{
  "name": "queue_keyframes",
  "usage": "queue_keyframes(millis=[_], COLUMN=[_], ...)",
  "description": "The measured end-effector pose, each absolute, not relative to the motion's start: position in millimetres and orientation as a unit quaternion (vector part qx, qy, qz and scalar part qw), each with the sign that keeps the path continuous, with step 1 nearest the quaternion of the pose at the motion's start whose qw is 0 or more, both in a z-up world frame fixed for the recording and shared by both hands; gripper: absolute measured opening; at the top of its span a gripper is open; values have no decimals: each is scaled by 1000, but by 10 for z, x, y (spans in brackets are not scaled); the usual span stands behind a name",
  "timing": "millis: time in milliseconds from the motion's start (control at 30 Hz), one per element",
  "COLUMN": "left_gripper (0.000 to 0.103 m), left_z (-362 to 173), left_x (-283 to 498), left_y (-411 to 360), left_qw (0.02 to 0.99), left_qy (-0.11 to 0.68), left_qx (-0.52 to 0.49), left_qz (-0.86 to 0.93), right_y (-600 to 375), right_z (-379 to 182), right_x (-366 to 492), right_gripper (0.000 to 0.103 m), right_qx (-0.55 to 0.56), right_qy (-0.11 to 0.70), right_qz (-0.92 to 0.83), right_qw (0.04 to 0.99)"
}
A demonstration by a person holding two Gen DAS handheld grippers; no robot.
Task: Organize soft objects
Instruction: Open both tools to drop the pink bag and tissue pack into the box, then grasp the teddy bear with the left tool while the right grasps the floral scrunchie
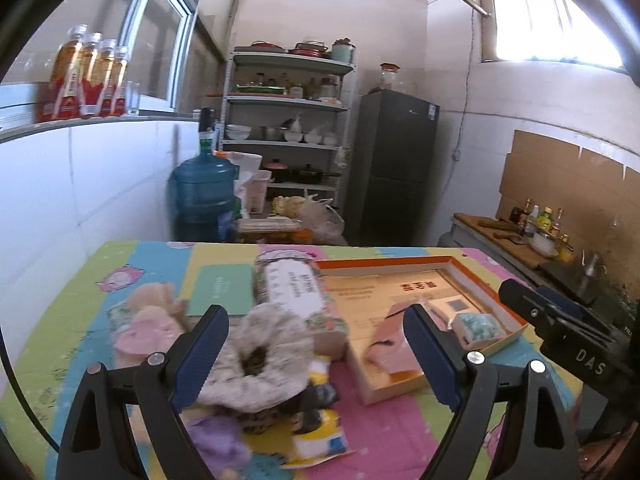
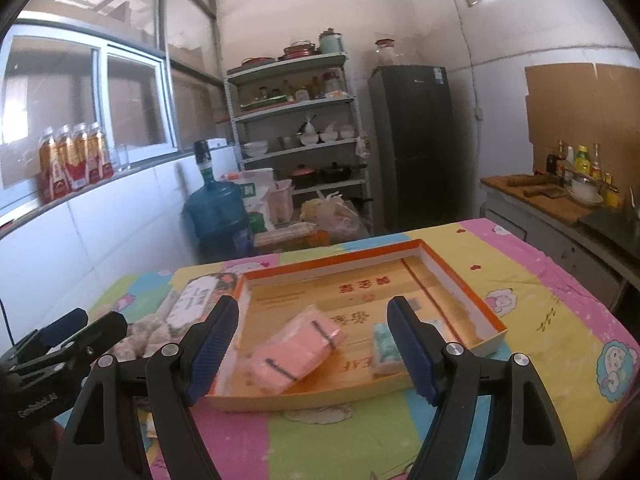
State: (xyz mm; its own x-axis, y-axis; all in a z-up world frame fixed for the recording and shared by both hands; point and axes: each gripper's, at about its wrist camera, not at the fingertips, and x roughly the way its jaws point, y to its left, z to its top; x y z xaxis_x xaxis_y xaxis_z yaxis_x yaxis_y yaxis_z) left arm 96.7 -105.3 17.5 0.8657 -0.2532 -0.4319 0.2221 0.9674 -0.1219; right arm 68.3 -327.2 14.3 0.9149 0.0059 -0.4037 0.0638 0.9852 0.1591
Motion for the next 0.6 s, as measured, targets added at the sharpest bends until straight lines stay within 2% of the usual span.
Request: queue_keyframes(millis=[600], left_gripper=[89], left_z=[189], left_x=[588], left_y=[-465], left_qw=[971], left_qy=[214], left_qx=[-36], left_qz=[-101], right_y=[-2607], right_z=[256], right_x=[347], right_gripper=[78], right_qx=[58], right_qy=[197], right_qz=[7], right_qw=[979])
